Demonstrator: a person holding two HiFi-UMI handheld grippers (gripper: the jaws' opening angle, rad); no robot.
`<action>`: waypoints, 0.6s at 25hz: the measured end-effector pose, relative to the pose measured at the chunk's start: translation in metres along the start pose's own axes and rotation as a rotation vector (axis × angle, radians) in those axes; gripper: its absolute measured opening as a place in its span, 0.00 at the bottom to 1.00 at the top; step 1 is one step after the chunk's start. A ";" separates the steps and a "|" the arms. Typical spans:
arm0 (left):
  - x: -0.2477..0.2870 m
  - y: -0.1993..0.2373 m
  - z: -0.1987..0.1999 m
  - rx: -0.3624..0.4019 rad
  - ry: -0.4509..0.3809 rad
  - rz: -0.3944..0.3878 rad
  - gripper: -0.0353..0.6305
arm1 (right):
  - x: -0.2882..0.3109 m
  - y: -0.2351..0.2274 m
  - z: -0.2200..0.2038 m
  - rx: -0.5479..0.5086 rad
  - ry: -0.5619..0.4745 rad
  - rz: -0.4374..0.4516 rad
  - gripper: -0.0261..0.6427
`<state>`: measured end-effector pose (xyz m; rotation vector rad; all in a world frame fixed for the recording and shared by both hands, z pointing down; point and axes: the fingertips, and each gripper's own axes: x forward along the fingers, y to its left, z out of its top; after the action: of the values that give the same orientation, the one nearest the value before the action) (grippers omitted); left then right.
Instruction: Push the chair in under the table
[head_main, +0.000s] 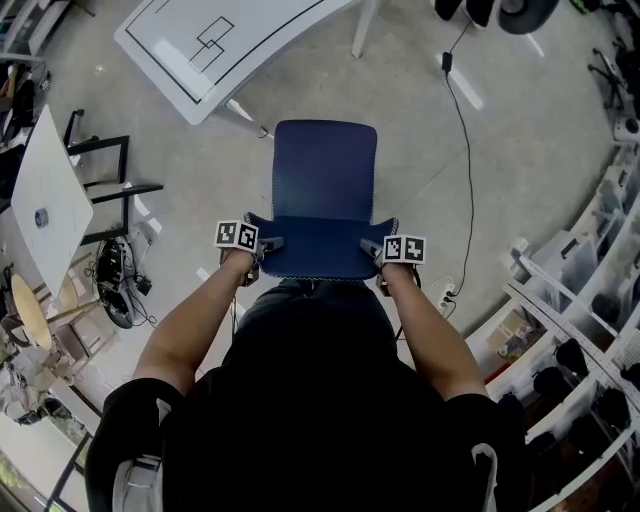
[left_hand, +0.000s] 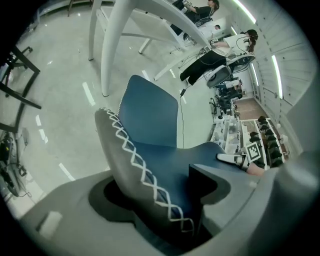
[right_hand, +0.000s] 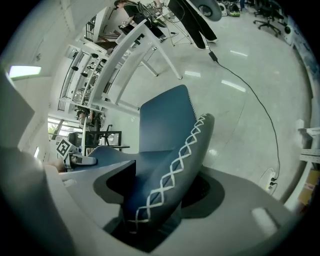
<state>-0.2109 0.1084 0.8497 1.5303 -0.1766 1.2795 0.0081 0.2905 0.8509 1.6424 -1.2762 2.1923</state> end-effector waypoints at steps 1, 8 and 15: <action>-0.002 -0.004 0.004 -0.004 -0.004 -0.002 0.56 | -0.002 0.000 0.005 0.002 0.001 0.005 0.50; -0.013 -0.024 0.031 -0.022 -0.031 -0.010 0.56 | -0.015 0.003 0.030 0.020 0.015 0.033 0.50; -0.017 -0.045 0.048 -0.056 -0.043 -0.019 0.57 | -0.030 0.003 0.057 0.018 0.036 0.063 0.50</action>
<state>-0.1582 0.0813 0.8163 1.5093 -0.2231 1.2172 0.0605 0.2617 0.8272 1.5820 -1.3197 2.2653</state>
